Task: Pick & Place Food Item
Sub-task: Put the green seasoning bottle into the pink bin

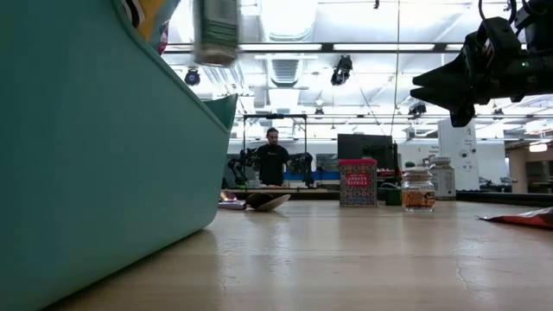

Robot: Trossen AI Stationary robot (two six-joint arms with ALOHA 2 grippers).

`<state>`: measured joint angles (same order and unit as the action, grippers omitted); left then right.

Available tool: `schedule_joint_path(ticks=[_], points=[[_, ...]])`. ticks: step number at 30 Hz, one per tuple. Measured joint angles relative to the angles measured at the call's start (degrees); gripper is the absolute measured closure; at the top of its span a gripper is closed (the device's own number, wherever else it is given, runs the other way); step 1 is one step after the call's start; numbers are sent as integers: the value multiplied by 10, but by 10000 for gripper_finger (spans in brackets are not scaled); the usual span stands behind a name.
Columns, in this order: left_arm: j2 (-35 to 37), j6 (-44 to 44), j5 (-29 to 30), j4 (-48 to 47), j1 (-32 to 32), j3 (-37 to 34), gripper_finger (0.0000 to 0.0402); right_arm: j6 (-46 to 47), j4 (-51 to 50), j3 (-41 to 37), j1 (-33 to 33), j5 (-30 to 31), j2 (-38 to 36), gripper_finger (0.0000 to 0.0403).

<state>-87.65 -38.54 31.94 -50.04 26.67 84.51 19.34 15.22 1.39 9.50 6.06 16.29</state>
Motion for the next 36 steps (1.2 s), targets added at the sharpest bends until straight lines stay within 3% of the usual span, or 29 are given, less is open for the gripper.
schedule_joint_path(ticks=[6, 13, 20, 27, 36], points=[[37, -176, 59, -139, 65, 0, 202, 0, 0, 0, 0, 0, 0, 261], [53, -440, 65, -311, 144, 0, 202, 0, 0, 0, 0, 0, 0, 261], [52, -657, 61, -399, 233, -5, 202, 0, 0, 0, 0, 0, 0, 261], [52, -764, 39, -400, 292, -48, 202, 0, 0, 0, 0, 0, 0, 261], [123, -771, 53, -400, 297, -129, 202, 0, 0, 0, 0, 0, 0, 261]])
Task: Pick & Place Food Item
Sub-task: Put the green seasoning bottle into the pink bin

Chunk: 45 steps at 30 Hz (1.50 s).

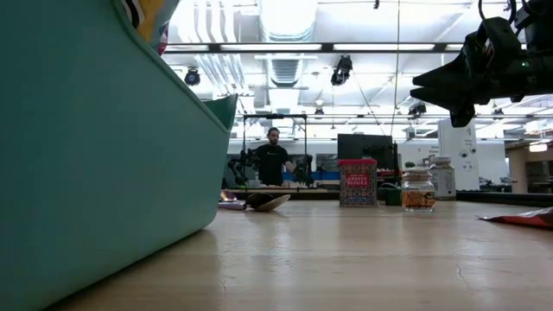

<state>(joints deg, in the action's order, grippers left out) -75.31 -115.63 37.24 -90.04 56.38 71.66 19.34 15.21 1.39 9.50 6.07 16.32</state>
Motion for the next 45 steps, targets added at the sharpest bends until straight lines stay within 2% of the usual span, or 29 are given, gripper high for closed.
schedule_joint_path(ticks=[11, 14, 18, 21, 25, 30, 36, 40, 45], points=[[187, -64, 1, 0, -37, -182, 202, 0, 0, 0, 0, 0, 0, 261], [213, -63, -2, -1, -71, -206, 202, 0, 0, 0, 0, 0, 0, 261], [213, -37, -20, 3, -117, -219, 202, 0, 0, 0, 0, 0, 0, 261], [204, 33, -20, 27, -145, -215, 202, 0, 0, 0, 0, 0, 0, 261], [200, 146, 21, 70, -186, -198, 202, 0, 0, 0, 0, 0, 0, 261], [201, 294, 40, 123, -271, -192, 202, 0, 0, 0, 0, 0, 0, 261], [200, 470, 25, 229, -383, -195, 202, 0, 0, 0, 0, 0, 0, 261], [200, 575, 1, 319, -428, -213, 201, 0, 0, 0, 0, 0, 0, 261], [199, 620, -25, 381, -467, -254, 201, 0, 0, 0, 0, 0, 0, 261]])
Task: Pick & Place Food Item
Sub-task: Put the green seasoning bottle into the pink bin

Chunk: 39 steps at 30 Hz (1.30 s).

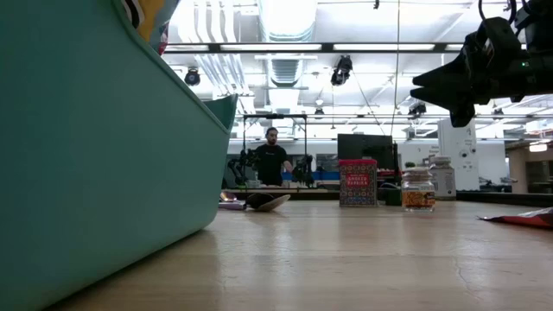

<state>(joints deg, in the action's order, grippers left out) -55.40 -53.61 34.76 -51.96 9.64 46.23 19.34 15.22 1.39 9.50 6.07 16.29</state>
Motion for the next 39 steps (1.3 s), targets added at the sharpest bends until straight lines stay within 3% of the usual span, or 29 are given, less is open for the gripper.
schedule_joint_path(ticks=[5, 10, 16, 21, 24, 27, 31, 39], points=[[0, 0, -36, 6, -15, -16, 201, 0, 0, 0, 0, 0, 0, 261], [2, -34, -67, -48, 13, 34, 201, 0, 0, 0, 0, 0, 0, 261], [1, -178, -67, -124, 123, 72, 201, 0, 0, 0, 0, 0, 0, 261], [-16, -315, -17, -176, 246, 82, 200, 0, 0, 0, 0, 0, 0, 261], [-30, -353, 36, -232, 283, 96, 200, 0, 0, 0, 0, 0, 0, 261], [-32, -351, 64, -235, 273, 103, 200, 0, 0, 0, 0, 0, 0, 261], [-32, -286, 53, -206, 209, 84, 200, 0, 0, 0, 0, 0, 0, 261], [-44, -40, -1, -28, 41, 48, 200, 0, 0, 0, 0, 0, 0, 261]])
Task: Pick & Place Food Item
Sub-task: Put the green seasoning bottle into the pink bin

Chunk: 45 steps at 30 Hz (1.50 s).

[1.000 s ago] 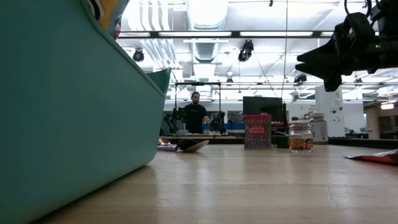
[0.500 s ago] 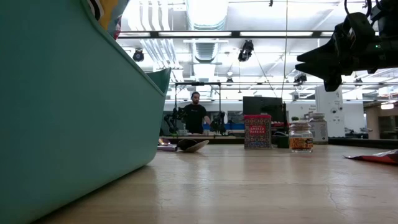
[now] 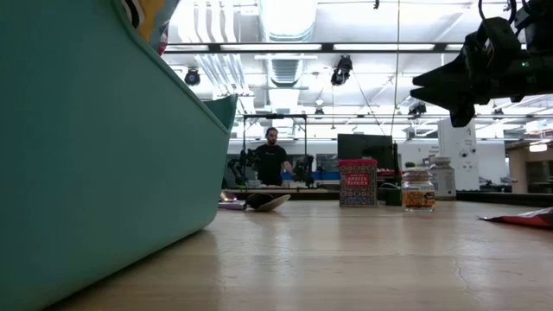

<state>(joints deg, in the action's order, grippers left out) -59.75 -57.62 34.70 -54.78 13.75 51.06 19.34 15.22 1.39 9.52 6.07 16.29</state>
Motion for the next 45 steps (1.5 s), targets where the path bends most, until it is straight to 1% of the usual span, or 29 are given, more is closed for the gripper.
schedule_joint_path(ticks=[5, 9, 13, 18, 24, 26, 35, 38, 45], points=[[-1, 83, -60, 74, -69, -38, 200, 0, 0, 0, 0, 0, 0, 261], [-1, 112, -79, 115, -97, -66, 200, 0, 0, 0, 0, 0, 0, 261], [-1, 122, -93, 154, -107, -90, 200, 0, 0, 0, 0, 0, 0, 261], [-1, 122, -97, 207, -111, -133, 200, 0, 0, 0, 0, 0, 0, 261], [-1, 111, -127, 256, -125, -176, 200, 0, 0, 0, 0, 0, 0, 261], [-1, 111, -135, 261, -128, -183, 200, 0, 0, 0, 0, 0, 0, 261], [-1, 111, -138, 269, -131, -187, 198, 0, 0, 0, 0, 0, 0, 261], [-1, 112, -144, 270, -131, -187, 178, 0, 0, 0, 0, 0, 0, 261], [-1, 116, -150, 276, -131, -187, 89, 0, 0, 0, 0, 0, 0, 261]])
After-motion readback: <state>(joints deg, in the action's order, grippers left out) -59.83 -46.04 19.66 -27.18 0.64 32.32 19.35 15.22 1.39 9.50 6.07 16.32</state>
